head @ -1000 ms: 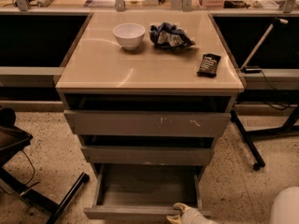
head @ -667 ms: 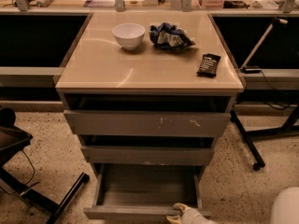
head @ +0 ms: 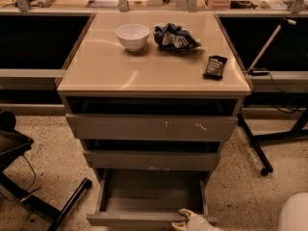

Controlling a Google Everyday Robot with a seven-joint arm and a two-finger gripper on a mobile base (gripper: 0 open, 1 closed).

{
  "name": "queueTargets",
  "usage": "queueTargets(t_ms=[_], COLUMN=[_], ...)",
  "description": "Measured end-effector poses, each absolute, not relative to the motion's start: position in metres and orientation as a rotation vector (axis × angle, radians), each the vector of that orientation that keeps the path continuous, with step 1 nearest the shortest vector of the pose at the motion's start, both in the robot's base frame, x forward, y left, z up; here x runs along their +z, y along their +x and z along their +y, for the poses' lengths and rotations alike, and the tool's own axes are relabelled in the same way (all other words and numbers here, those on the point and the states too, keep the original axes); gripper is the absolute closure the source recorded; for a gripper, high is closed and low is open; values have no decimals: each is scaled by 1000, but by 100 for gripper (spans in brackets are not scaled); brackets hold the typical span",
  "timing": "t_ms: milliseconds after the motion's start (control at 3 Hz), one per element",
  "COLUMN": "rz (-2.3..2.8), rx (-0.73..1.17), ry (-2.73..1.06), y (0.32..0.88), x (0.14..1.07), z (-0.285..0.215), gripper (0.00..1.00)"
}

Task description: Open bottom drawer

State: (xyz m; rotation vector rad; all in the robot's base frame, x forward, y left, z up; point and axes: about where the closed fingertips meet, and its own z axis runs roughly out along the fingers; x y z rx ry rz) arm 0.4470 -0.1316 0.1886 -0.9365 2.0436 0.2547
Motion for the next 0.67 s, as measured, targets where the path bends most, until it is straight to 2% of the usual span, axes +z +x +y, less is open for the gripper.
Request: queueTargets(t_ms=[333,667], rz=[2044,2044], rx=[255,255], ry=[-937,-937], y=[447,447], x=[189,189], z=[-132,-132], gripper=[12,0])
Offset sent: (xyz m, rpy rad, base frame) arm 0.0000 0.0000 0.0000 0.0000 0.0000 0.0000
